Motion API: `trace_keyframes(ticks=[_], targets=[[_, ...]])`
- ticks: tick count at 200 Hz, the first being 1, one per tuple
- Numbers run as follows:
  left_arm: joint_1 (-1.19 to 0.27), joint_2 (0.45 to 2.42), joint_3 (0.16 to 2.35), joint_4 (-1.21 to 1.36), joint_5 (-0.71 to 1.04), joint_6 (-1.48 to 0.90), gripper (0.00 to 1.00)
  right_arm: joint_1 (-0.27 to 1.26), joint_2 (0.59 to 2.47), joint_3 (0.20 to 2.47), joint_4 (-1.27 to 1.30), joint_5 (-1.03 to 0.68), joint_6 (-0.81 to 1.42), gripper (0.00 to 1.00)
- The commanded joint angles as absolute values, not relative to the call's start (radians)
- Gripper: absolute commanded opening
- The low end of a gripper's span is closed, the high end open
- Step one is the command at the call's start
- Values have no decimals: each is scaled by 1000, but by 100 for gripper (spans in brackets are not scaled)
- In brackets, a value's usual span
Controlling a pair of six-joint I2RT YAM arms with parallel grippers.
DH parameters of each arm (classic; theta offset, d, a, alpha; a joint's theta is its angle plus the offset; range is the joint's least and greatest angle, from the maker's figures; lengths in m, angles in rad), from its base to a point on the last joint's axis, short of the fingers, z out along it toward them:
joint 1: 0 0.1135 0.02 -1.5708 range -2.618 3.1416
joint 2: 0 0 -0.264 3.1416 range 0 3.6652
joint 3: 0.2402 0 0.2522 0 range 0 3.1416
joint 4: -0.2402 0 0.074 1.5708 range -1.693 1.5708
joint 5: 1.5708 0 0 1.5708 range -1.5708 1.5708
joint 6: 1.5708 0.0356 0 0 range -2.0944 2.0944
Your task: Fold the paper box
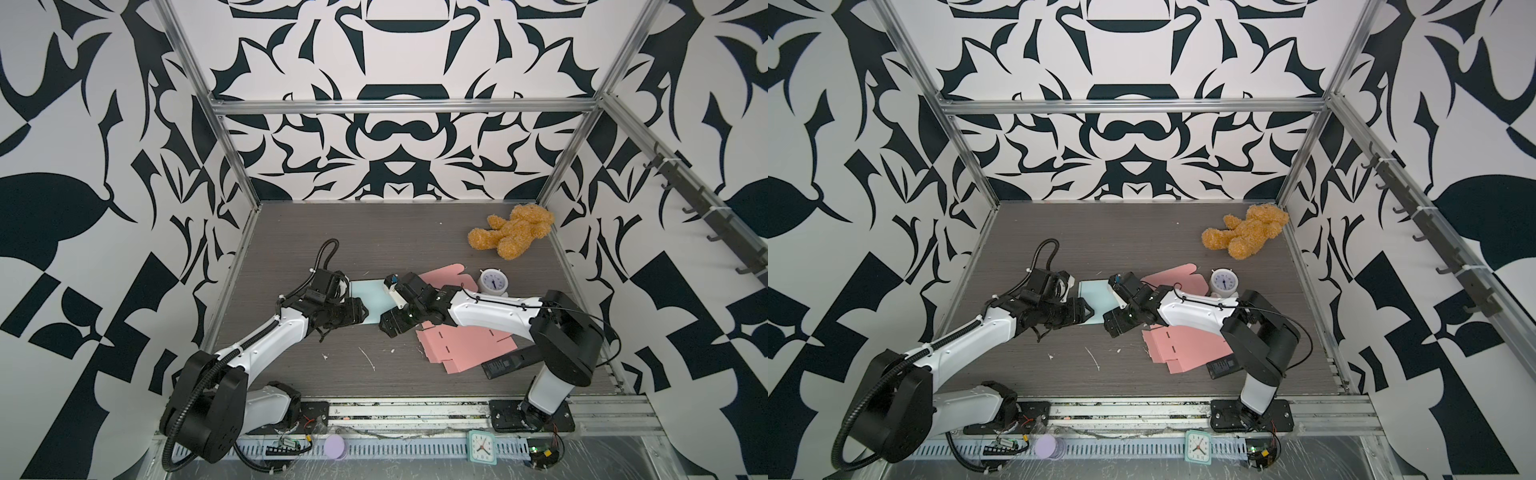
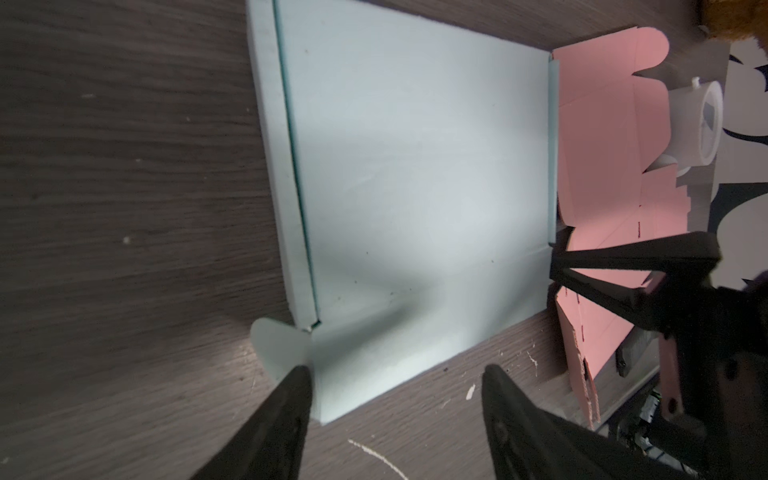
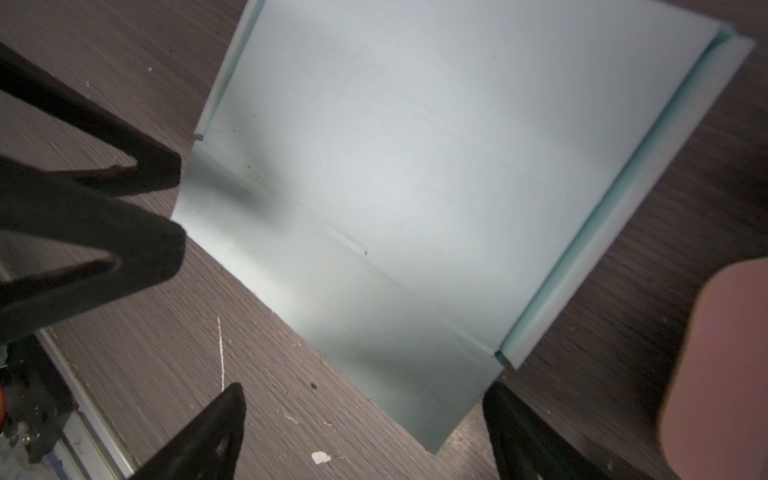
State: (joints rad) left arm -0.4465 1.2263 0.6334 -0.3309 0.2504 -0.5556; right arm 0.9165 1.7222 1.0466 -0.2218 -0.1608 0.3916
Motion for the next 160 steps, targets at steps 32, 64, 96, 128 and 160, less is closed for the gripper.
trace_keyframes(ticks=[32,64,96,128,160], targets=[[-454,1215,599,-363,230,-586,69,932,1675,1030,-178,-166,406,94],[-455,1207,593,-356,177,-572,73,932,1680,1039,-185,-158,399,97],[-455,1255,635,-360,173,-525,73,931,1693,1044,-184,-160,394,99],[-456,1332,664,-341,192,-512,73,933,1704,1054,-183,-167,395,99],[-469,1337,662,-325,215,-523,73,932,1715,1063,-187,-176,393,99]])
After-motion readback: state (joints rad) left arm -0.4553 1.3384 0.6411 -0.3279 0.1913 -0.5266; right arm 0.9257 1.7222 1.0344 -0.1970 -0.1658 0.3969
